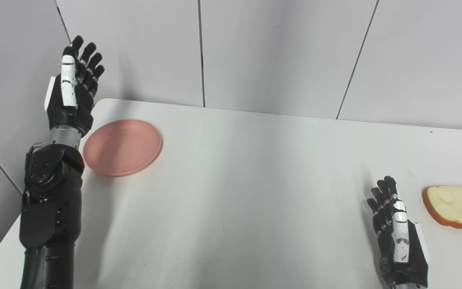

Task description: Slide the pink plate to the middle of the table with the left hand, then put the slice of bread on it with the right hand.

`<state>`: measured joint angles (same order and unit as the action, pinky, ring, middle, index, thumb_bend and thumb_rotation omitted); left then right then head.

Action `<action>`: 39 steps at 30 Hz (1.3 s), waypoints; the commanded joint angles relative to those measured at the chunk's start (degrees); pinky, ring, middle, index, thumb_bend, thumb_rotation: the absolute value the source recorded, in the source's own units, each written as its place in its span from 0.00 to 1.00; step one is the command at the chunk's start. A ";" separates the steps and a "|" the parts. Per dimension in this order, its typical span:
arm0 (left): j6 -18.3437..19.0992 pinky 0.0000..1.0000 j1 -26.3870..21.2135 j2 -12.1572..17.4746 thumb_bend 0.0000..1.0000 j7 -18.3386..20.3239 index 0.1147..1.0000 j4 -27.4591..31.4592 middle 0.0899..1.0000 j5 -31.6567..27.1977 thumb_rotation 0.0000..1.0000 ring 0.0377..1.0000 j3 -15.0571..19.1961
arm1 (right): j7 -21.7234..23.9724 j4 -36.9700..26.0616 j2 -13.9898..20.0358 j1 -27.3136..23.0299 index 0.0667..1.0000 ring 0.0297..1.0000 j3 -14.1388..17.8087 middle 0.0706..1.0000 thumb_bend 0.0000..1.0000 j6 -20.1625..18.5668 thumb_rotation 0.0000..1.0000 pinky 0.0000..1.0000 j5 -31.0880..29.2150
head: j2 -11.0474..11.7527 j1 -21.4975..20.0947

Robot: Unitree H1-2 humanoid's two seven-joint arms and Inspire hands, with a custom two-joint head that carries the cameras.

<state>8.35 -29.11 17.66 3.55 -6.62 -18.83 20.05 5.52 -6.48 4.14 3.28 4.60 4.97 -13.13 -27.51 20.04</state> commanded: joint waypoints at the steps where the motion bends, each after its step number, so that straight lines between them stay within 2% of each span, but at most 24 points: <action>1: -3.67 0.99 -3.65 2.97 0.47 0.73 0.97 -2.02 0.96 -0.88 1.00 0.97 1.32 | 0.18 2.91 -1.24 1.95 1.00 1.00 -0.16 1.00 0.33 0.42 1.00 1.00 -0.76 | 0.06 -0.04; 6: -5.38 1.00 -3.78 5.77 0.46 3.19 0.98 -9.02 0.98 -3.74 1.00 0.99 3.41 | 0.10 2.80 -1.51 2.07 1.00 1.00 -0.05 1.00 0.33 0.19 1.00 1.00 -0.81 | 0.23 0.11; 10: -5.66 1.00 -3.28 6.99 0.45 3.53 0.97 -11.92 0.97 -4.83 1.00 0.99 4.67 | -0.48 1.91 -1.53 2.31 1.00 1.00 -0.14 1.00 0.33 -0.70 1.00 1.00 0.08 | 0.01 0.41; 13: -5.59 0.99 -3.07 7.05 0.44 3.34 0.97 -12.93 0.96 -5.49 1.00 0.97 5.49 | -0.09 1.92 -1.39 2.43 1.00 1.00 -0.06 1.00 0.33 -0.61 1.00 1.00 -0.40 | 0.39 1.65; 22: -10.22 0.99 -2.73 7.99 0.47 5.31 0.96 -19.48 0.97 -5.07 1.00 0.98 5.68 | 0.98 3.45 -0.69 2.20 1.00 1.00 -0.01 1.00 0.35 1.06 1.00 1.00 -0.48 | 0.42 1.18; 24: -10.42 0.98 -2.64 8.00 0.44 5.28 0.96 -20.54 0.96 -4.87 1.00 0.97 5.50 | 0.80 2.47 -1.04 2.44 1.00 1.00 0.03 1.00 0.33 0.52 1.00 1.00 -0.87 | 0.09 1.27; 28: -11.88 0.98 -2.44 8.46 0.45 5.75 0.97 -23.46 0.97 -3.59 1.00 0.97 4.56 | 0.94 2.32 -0.97 2.56 1.00 1.00 0.09 1.00 0.33 0.52 1.00 1.00 -1.12 | -0.20 1.24; 37: -9.92 1.00 -1.47 7.34 0.45 5.40 0.98 -24.64 0.96 -4.52 1.00 0.98 4.77 | 0.39 1.95 -0.93 2.68 1.00 1.00 0.24 1.00 0.32 0.47 1.00 1.00 -0.47 | -0.62 1.38; 39: -10.65 1.00 -1.67 7.04 0.45 4.69 0.97 -25.90 0.96 -3.97 1.00 0.97 4.75 | 0.60 2.03 -0.89 2.62 1.00 1.00 0.29 1.00 0.32 0.68 1.00 1.00 -0.80 | -0.64 1.43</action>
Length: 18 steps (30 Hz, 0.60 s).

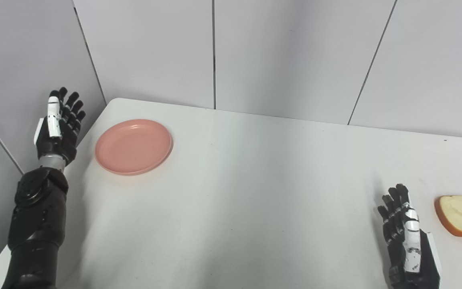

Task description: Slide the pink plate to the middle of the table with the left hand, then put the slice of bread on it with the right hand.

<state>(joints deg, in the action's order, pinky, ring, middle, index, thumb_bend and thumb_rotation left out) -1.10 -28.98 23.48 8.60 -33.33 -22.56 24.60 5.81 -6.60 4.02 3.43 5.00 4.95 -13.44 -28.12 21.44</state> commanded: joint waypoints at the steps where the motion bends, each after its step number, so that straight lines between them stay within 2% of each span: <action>1: -1.39 0.99 -1.84 0.98 0.45 -0.70 0.97 0.44 0.95 -0.14 1.00 0.97 0.22 | 0.36 2.13 -0.64 2.47 1.00 1.00 -0.14 1.00 0.32 0.62 1.00 1.00 -0.41 | -0.09 0.02; 9: -1.48 0.99 -1.47 0.12 0.43 -3.98 0.95 -0.50 0.94 1.59 1.00 0.97 -0.43 | 0.68 3.00 -0.44 2.12 1.00 1.00 0.13 1.00 0.31 1.59 1.00 1.00 -0.77 | -0.40 0.18; 18: -0.53 1.00 -0.92 -0.66 0.43 -4.96 0.94 -1.49 0.94 1.14 1.00 0.97 -0.60 | 0.39 2.45 -0.08 2.25 1.00 1.00 0.13 1.00 0.32 0.64 1.00 1.00 0.04 | -0.63 0.08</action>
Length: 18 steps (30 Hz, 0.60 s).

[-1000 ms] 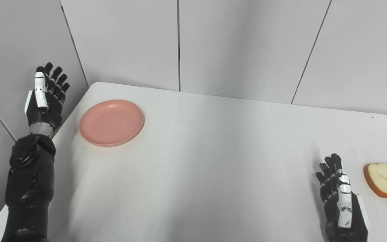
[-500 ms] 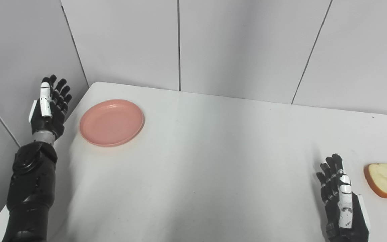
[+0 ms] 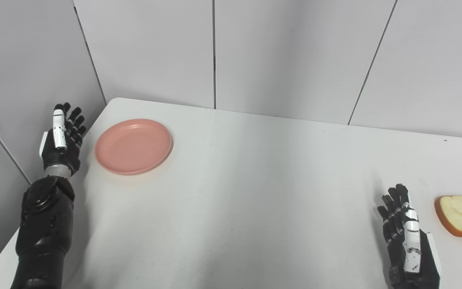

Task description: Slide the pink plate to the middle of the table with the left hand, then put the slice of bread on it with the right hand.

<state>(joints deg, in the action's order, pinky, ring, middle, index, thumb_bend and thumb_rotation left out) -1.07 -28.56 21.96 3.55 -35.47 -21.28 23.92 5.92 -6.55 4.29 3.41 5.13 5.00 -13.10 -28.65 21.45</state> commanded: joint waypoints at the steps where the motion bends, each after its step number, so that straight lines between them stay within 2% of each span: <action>1: -0.62 1.00 -1.22 0.62 0.44 0.29 0.94 0.58 0.94 -0.53 1.00 0.98 0.18 | 0.45 2.57 -0.36 2.22 1.00 1.00 0.09 1.00 0.32 0.84 1.00 1.00 -0.59 | -0.11 0.10; 9: -1.60 1.00 -0.32 -1.27 0.44 0.14 0.94 -0.23 0.94 -0.81 1.00 0.97 0.32 | 0.91 2.68 0.03 2.13 1.00 1.00 0.25 1.00 0.31 1.04 1.00 1.00 -1.28 | -0.27 0.12; 18: -0.83 0.99 -0.08 -3.31 0.43 -0.57 0.95 -1.39 0.93 -3.06 1.00 0.96 1.89 | 1.24 2.57 0.34 2.18 1.00 1.00 0.35 1.00 0.32 0.98 1.00 1.00 -1.92 | -0.50 0.17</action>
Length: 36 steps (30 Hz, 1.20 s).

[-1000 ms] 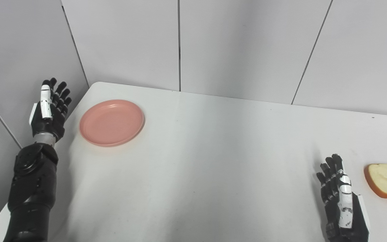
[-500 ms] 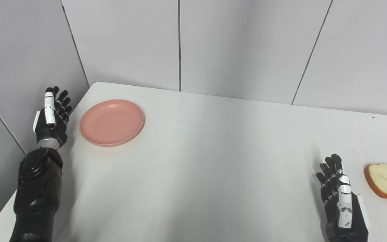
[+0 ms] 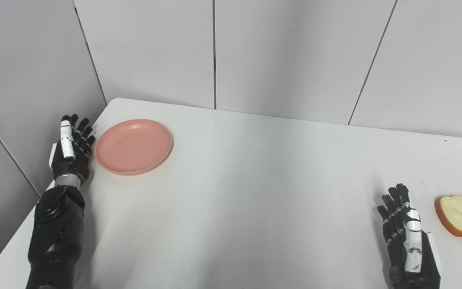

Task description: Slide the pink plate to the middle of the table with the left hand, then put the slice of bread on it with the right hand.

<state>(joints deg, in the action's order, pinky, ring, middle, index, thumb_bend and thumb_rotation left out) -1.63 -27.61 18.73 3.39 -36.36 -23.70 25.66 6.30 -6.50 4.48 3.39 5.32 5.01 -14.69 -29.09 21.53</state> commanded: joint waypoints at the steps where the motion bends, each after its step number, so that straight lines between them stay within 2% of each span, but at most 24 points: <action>1: -0.78 0.99 -0.99 -0.15 0.43 -0.21 0.95 -1.21 0.94 -0.18 1.00 0.96 -0.22 | 0.87 2.62 0.27 2.14 1.00 1.00 0.20 1.00 0.32 0.99 1.00 1.00 -0.34 | -0.13 0.08; 14: -2.35 1.00 -2.38 -1.85 0.42 0.24 0.96 -5.33 0.94 -0.35 1.00 0.97 -1.56 | 1.20 2.81 1.16 2.13 1.00 1.00 0.10 1.00 0.34 0.30 1.00 1.00 -0.44 | -0.26 -0.35; 18: -2.64 1.00 -2.18 -2.15 0.43 0.75 0.96 -4.96 0.94 0.68 1.00 0.97 -3.26 | 1.04 2.49 1.06 2.17 1.00 1.00 -0.01 1.00 0.34 0.28 1.00 1.00 -0.13 | -0.37 -0.87; 21: -3.19 0.95 -2.40 -3.20 0.42 -0.08 0.92 -4.60 0.92 1.42 1.00 0.95 -4.46 | 1.32 2.34 1.38 2.11 1.00 1.00 -0.30 1.00 0.33 -0.09 1.00 1.00 -0.02 | -0.54 -1.41; 30: -4.50 0.93 -2.72 -6.53 0.43 -2.98 0.89 -3.41 0.89 7.02 1.00 0.92 -9.46 | -0.36 0.74 0.41 2.37 1.00 1.00 -0.92 1.00 0.29 -1.77 1.00 1.00 1.30 | -0.49 -3.61; 36: -4.28 0.94 -2.94 -8.75 0.43 -1.43 0.90 -2.62 0.90 7.75 1.00 0.92 -11.72 | -0.44 0.30 -0.27 2.56 1.00 1.00 -1.08 1.00 0.30 -1.78 1.00 1.00 0.96 | -0.69 -4.88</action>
<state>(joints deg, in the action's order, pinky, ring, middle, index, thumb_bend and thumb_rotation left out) -7.58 -30.60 10.66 1.26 -38.07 -16.30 14.63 5.81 -7.19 5.05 3.64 4.47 3.59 -13.40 -29.62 17.05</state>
